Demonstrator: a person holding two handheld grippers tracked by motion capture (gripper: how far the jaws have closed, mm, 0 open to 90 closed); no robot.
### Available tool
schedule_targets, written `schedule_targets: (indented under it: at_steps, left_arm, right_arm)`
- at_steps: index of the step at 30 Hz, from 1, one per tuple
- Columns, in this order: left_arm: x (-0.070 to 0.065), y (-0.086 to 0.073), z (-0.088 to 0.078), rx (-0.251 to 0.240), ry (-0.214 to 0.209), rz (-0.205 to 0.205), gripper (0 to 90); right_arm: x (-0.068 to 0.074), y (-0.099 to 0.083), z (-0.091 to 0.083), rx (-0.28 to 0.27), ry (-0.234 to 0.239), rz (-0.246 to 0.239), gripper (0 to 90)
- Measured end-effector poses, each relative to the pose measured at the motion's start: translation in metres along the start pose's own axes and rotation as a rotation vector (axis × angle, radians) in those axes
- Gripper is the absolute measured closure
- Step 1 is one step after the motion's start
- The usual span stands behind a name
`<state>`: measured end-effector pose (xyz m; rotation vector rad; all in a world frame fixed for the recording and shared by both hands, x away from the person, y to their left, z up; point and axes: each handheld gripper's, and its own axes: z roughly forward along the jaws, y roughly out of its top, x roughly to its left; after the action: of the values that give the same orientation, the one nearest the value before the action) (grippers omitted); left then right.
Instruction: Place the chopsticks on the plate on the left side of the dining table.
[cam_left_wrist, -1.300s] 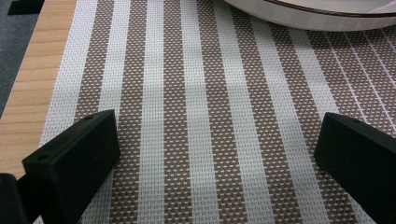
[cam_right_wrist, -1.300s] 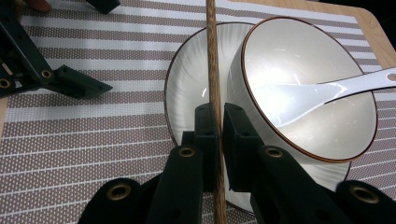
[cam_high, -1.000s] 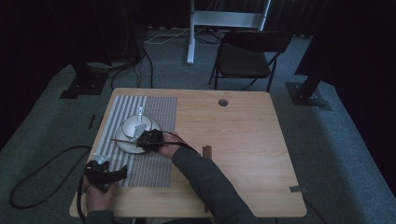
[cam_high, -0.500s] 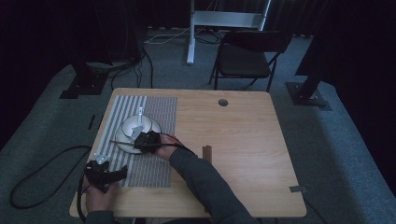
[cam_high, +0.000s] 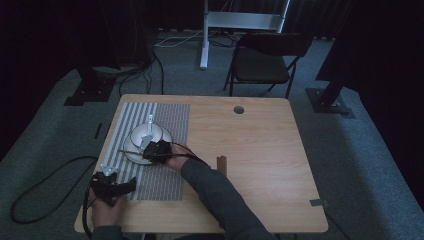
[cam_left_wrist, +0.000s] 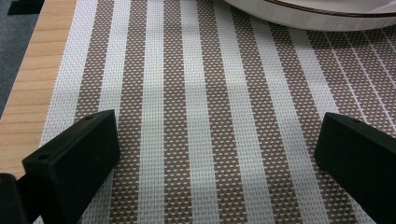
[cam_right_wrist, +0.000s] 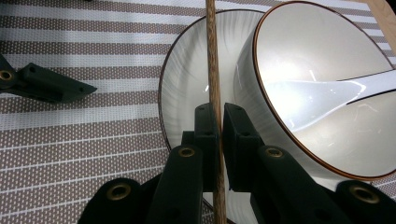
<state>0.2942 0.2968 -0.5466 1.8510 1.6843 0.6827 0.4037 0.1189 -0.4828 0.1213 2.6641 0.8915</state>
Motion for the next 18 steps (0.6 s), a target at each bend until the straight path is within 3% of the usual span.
schedule_targets:
  at_steps: [18]
  left_arm:
    - [0.0001, -0.0001, 0.0001, -0.001, 0.001, 0.001, 0.2]
  right_arm:
    - [0.0001, 0.0000, 0.0095, 0.014, 0.000, -0.013, 85.0]
